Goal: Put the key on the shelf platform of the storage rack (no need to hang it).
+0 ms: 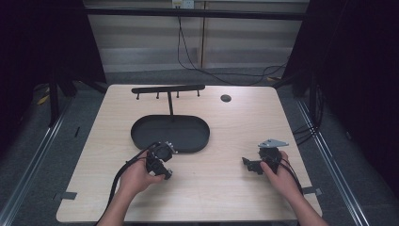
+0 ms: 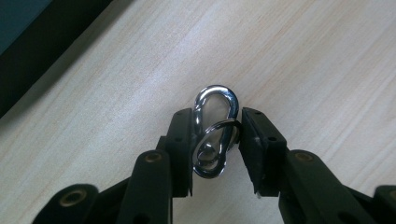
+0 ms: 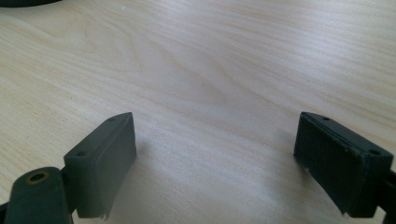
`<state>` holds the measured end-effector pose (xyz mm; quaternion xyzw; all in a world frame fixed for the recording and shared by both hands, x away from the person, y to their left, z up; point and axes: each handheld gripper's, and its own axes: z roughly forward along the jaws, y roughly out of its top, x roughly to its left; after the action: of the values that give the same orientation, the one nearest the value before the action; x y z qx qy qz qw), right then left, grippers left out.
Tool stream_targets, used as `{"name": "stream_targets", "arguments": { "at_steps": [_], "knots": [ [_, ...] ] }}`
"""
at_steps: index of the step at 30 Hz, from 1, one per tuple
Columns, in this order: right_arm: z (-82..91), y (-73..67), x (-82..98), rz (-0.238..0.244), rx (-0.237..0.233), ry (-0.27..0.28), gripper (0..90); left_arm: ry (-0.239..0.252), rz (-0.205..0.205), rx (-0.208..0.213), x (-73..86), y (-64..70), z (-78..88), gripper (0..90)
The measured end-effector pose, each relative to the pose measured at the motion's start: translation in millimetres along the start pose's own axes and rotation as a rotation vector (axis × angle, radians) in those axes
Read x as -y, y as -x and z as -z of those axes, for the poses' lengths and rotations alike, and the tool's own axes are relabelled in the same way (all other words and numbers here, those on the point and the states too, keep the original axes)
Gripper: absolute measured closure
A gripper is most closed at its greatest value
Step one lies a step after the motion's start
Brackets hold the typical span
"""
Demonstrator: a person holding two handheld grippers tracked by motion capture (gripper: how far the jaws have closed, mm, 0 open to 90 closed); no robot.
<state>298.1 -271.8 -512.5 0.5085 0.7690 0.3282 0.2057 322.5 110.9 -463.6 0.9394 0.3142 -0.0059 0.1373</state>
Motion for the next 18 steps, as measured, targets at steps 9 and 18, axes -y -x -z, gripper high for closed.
{"name": "stream_targets", "arguments": {
  "at_steps": [9, 18],
  "knots": [
    [-0.1, 0.2, 0.0, 0.002, 0.000, 0.002, 12.3, 0.038, 0.040, 0.038, 2.8, -3.8, 7.5, 66.0],
    [0.0, 0.1, 0.0, 0.001, 0.000, 0.001, 12.4, 0.067, 0.066, 0.050, 5.0, -10.6, 19.9, 88.8]
  ]
}}
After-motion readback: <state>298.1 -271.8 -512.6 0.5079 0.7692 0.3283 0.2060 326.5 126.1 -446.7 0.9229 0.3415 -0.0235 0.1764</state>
